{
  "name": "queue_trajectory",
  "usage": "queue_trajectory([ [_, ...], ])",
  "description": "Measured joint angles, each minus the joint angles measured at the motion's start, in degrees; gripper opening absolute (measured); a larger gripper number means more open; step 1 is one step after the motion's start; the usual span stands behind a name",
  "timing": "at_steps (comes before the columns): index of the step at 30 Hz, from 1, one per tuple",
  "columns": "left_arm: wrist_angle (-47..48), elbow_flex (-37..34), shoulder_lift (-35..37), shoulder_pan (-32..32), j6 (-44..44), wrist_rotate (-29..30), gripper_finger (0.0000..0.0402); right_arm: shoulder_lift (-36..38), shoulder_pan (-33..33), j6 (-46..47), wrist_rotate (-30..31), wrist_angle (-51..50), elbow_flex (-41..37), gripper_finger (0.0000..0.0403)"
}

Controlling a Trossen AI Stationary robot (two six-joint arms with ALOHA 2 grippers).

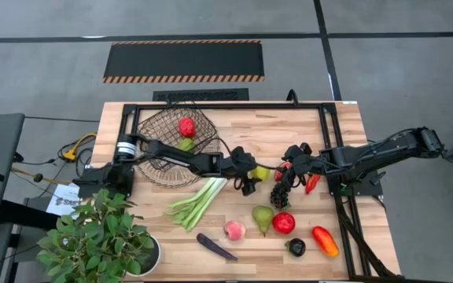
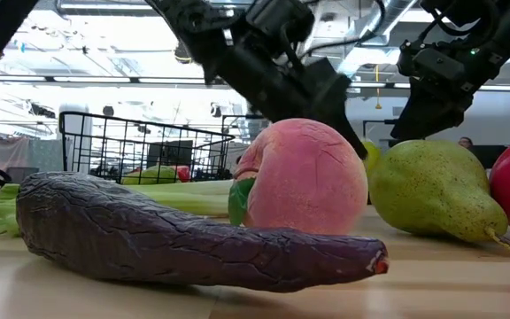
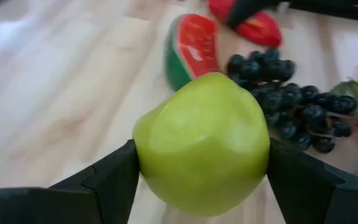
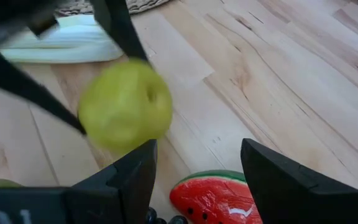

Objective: Build produce basket
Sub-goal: Put the green apple into the wire basket

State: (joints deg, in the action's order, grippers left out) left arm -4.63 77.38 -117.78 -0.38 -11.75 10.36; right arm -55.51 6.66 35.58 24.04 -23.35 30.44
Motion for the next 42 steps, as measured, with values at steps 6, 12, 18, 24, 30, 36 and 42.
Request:
queue_trajectory([
  [6,7.39,-0.02,6.36,0.00,-0.14,5.39,0.0280,0.00,0.00,0.43,0.01,-0.01,0.00,0.0255],
  [12,15.73,0.00,14.11,-0.04,-1.39,12.05,0.0280,0.02,-0.02,0.45,0.03,0.22,0.00,0.0255],
  [18,27.61,0.00,22.74,-0.01,-1.76,25.70,0.0282,0.02,-0.02,0.44,0.06,0.73,0.00,0.0255],
  [24,47.67,0.02,29.07,-0.03,-10.18,40.57,0.0289,0.02,-0.02,0.43,0.07,0.84,0.00,0.0255],
  [30,73.13,-0.69,30.22,3.35,-32.09,43.46,0.0290,0.02,-0.02,0.38,0.09,1.12,0.00,0.0255],
  [36,81.67,-5.85,29.73,7.47,-45.67,43.78,0.0290,0.02,-0.02,0.41,0.17,1.33,0.00,0.0255],
  [42,76.73,-11.86,29.65,11.14,-45.58,36.58,0.0291,0.02,-0.03,0.42,0.23,1.66,0.00,0.0255],
])
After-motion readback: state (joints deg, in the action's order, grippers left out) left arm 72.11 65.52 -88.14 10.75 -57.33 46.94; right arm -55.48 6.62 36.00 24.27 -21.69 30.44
